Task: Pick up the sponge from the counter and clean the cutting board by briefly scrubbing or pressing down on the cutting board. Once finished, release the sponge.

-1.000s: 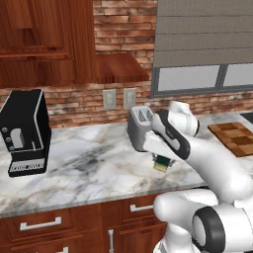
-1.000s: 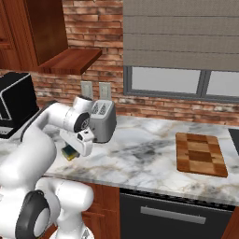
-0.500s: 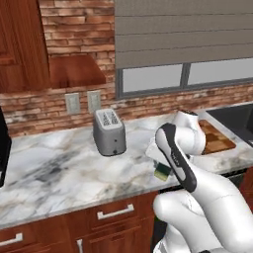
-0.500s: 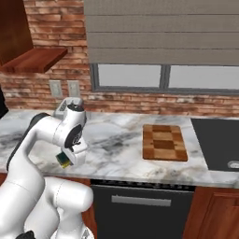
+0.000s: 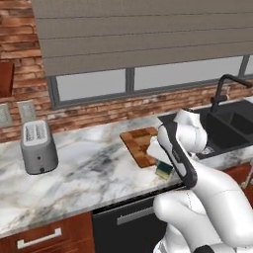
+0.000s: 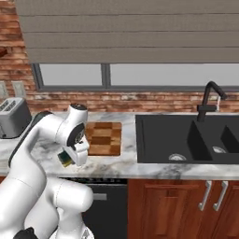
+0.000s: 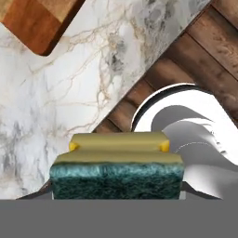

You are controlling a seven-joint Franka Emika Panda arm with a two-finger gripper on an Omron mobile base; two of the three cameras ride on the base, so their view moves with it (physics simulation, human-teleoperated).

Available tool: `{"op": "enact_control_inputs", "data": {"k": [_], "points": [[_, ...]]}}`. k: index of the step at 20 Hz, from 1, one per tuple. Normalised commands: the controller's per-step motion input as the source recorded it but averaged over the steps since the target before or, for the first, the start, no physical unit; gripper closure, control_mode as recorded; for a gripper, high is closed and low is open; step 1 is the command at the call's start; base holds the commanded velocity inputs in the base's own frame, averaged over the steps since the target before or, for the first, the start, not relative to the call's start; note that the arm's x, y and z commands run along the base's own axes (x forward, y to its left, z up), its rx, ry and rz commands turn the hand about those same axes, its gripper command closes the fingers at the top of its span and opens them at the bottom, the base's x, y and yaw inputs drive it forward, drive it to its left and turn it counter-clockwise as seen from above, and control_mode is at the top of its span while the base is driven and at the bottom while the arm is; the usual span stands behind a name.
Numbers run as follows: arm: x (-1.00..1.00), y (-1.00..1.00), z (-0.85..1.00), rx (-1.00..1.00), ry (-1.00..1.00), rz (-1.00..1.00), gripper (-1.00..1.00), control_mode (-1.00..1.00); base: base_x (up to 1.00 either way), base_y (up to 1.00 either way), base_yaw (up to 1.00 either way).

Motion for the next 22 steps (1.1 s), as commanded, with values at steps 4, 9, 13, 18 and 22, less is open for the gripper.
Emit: {"op": "enact_control_inputs", "data": {"k": [4,9,13,18,22], "points": [[0.00,0.00,0.00,0.00,0.00,0.00,1.00,1.00,0.22,-0.65,0.05],[0.00,0.00,0.00,0.00,0.00,0.00,1.00,1.00,0.53,-0.24,0.27],[0.00,0.00,0.00,0.00,0.00,0.00,1.00,1.00,0.70,-0.05,0.33],[0.00,0.00,0.00,0.00,0.00,0.00,1.00,1.00,0.59,-0.01,0.15],[0.68,0.00,0.00,0.01,0.12,-0.11,1.00,-1.00,0.00,0.00,0.00]]}}
